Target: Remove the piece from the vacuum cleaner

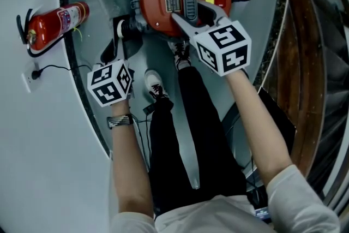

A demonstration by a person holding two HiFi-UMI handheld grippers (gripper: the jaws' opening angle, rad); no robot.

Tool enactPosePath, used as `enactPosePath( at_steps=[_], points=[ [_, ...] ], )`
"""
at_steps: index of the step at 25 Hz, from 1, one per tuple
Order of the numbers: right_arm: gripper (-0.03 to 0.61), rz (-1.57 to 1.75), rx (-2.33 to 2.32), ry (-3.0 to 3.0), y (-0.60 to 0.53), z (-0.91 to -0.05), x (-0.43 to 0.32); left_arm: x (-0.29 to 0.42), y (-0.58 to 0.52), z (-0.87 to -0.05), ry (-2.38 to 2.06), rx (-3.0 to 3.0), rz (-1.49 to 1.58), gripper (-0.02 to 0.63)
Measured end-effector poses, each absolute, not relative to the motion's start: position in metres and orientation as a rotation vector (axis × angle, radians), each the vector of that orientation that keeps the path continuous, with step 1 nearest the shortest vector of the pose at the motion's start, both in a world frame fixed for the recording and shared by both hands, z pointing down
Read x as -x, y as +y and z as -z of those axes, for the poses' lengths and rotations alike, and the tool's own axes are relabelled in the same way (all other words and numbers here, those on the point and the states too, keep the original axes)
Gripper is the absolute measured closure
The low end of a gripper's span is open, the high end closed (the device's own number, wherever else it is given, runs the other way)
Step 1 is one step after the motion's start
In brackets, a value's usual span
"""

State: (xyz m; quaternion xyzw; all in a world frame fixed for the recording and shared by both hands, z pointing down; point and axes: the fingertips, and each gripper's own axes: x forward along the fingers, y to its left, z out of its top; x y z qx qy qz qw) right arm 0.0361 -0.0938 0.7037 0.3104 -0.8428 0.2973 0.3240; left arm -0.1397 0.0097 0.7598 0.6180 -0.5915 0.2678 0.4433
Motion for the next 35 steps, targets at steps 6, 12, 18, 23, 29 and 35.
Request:
enactPosePath(
  at_steps=[6,12,18,23,29,35],
  points=[
    [0.35,-0.777,-0.808,-2.213,-0.0936,-0.7038,-0.0365,0.1412,0.01,-0.7612,-1.473,-1.53,-0.663,0.569],
    [0.35,-0.777,-0.805,-2.215,-0.0933,-0.7036,-0.0363,0.1427,0.01,-0.7615,-1.471,-1.527,-0.662,0.569],
    [0.348,-0.769,-0.802,-2.218,-0.0937,-0.7034,-0.0366,0.1443,0.0098,-0.7614,-1.479,-1.52,-0.673,0.566],
    [0.348,-0.765,-0.793,-2.214,-0.0928,-0.7035,-0.0353,0.1472,0.0113,-0.7614,-1.498,-1.494,-0.661,0.565],
    [0.348,-0.767,-0.797,-2.219,-0.0932,-0.7032,-0.0354,0.1491,0.0105,-0.7623,-1.491,-1.495,-0.658,0.561],
    [0.348,-0.767,-0.803,-2.223,-0.0937,-0.7038,-0.0358,0.1494,0.0098,-0.7638,-1.481,-1.494,-0.647,0.561]
  ],
)
